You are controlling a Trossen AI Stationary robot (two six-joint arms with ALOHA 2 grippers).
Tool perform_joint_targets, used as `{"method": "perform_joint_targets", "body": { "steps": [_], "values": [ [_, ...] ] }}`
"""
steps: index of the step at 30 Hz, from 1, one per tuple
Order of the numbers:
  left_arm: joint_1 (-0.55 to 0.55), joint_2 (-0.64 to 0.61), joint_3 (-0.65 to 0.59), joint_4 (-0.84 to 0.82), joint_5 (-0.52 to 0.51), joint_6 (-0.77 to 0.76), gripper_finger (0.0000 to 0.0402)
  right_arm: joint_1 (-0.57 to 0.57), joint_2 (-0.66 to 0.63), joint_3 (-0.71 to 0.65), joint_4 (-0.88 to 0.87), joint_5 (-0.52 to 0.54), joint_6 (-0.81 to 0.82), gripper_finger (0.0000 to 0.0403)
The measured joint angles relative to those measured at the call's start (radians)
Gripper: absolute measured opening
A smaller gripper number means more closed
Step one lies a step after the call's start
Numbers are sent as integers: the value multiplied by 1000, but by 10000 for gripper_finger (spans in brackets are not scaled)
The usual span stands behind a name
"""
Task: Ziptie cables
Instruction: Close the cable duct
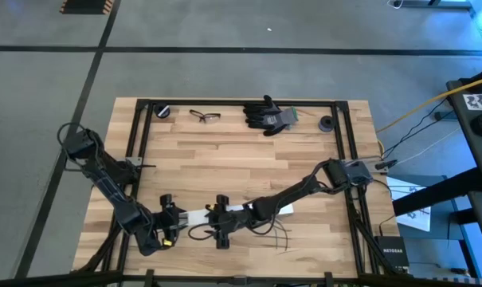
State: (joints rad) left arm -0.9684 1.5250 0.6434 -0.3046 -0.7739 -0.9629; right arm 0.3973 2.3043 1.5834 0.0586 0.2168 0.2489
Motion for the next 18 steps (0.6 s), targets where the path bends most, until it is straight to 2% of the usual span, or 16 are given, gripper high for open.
{"method": "perform_joint_targets", "body": {
  "steps": [4,10,18],
  "values": [
    [-1,46,3,19,-33,-24,237,-7,43,11,41,-24,29,238],
    [-1,121,4,80,-52,-3,237,-43,94,56,69,-133,87,238],
    [0,120,3,78,-32,4,237,-45,165,160,87,-153,34,238]
  ]
}}
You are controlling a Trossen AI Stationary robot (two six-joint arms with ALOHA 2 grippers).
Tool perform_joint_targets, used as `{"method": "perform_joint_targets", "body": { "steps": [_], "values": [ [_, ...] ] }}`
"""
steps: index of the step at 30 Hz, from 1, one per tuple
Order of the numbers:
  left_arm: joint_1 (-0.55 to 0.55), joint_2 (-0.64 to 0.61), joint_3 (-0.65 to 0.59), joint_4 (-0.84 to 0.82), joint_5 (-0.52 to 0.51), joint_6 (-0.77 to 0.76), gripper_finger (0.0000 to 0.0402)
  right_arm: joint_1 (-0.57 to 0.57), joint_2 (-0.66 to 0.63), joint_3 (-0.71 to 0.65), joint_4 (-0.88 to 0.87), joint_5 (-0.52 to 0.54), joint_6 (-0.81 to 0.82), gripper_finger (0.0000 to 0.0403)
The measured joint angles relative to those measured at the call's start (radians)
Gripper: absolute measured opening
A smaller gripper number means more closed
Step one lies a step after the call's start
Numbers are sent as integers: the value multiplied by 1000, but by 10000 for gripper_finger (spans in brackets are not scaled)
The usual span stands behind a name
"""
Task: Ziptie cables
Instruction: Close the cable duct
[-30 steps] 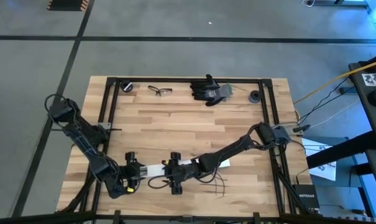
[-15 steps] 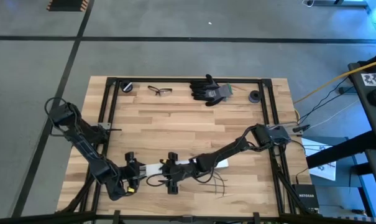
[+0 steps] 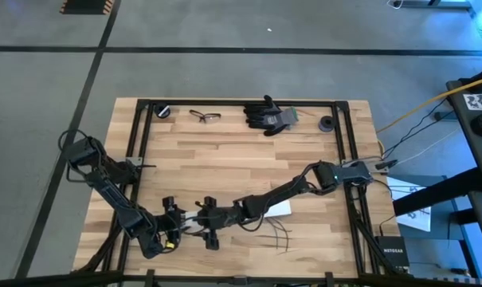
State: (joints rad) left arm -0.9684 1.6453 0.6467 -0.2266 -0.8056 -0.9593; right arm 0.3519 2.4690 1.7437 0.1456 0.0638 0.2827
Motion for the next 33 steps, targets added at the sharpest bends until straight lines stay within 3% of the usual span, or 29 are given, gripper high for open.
{"method": "perform_joint_targets", "body": {
  "steps": [13,21,29,33],
  "values": [
    [10,-4,-1,7,22,21,240,-6,29,33,37,-31,-36,238],
    [64,-16,5,-3,147,48,284,-6,29,33,49,-30,-53,238],
    [8,-178,31,-207,150,-1,282,-7,29,33,54,-27,-55,238],
    [-33,-212,6,-206,146,-57,280,-7,29,33,54,-29,-56,238]
  ]
}}
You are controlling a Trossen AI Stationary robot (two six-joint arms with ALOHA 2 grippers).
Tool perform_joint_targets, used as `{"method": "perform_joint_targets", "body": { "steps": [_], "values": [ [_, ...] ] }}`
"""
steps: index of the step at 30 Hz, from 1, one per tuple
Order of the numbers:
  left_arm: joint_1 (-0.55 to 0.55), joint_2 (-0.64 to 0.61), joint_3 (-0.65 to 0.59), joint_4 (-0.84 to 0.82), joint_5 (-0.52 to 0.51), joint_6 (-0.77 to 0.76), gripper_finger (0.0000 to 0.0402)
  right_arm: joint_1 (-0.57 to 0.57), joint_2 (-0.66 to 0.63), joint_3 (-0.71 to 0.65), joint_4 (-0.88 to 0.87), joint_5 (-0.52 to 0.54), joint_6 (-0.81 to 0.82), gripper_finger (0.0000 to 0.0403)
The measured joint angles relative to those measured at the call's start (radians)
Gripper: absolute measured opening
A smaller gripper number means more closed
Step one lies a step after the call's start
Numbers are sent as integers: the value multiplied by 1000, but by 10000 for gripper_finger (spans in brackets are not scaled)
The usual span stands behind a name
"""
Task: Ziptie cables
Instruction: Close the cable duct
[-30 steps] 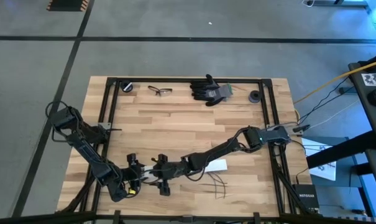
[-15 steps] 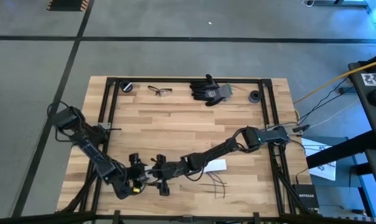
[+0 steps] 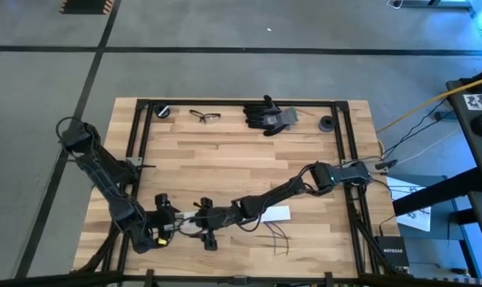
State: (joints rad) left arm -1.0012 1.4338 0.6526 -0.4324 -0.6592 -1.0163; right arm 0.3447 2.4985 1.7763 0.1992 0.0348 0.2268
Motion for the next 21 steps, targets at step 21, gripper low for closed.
{"method": "perform_joint_targets", "body": {
  "steps": [21],
  "values": [
    [-20,8,-73,131,-53,-47,189,4,-143,-8,-255,-13,5,238]
  ]
}}
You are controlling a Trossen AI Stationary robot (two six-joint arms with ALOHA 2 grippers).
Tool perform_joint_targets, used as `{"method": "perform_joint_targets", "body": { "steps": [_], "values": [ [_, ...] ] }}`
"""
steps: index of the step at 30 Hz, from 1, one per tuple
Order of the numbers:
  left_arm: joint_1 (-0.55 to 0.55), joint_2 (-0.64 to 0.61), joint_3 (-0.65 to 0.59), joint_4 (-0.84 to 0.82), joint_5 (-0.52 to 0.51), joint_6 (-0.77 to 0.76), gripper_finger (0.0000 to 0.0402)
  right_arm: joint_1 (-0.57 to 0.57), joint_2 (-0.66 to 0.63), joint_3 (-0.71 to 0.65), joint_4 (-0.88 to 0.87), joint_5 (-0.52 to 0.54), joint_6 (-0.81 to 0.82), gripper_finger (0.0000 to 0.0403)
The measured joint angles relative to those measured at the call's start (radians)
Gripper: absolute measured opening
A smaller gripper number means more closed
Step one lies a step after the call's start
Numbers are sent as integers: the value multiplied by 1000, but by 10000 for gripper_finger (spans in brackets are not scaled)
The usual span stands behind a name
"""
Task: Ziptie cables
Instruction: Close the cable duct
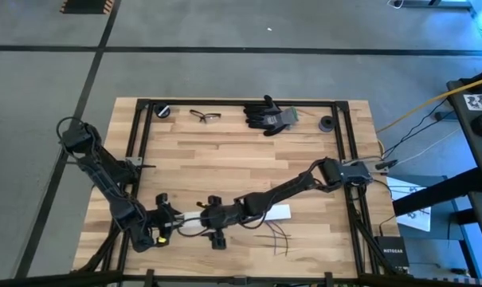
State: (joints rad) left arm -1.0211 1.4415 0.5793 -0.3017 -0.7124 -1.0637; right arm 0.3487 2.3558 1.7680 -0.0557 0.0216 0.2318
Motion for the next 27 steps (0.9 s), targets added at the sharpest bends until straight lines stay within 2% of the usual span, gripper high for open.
{"method": "perform_joint_targets", "body": {
  "steps": [3,6,12,18,24,27],
  "values": [
    [0,0,0,-2,1,-3,192,10,-35,3,-122,4,22,238],
    [0,-1,0,-1,2,-3,197,26,-27,4,-151,29,29,238],
    [-2,-2,0,-4,10,-2,198,32,36,9,-20,81,49,238],
    [-2,-2,0,6,11,28,198,2,115,16,157,38,88,238],
    [0,-2,-2,23,10,79,200,-14,192,115,175,5,80,238],
    [13,-2,-2,24,28,76,218,-15,206,140,174,3,69,238]
  ]
}}
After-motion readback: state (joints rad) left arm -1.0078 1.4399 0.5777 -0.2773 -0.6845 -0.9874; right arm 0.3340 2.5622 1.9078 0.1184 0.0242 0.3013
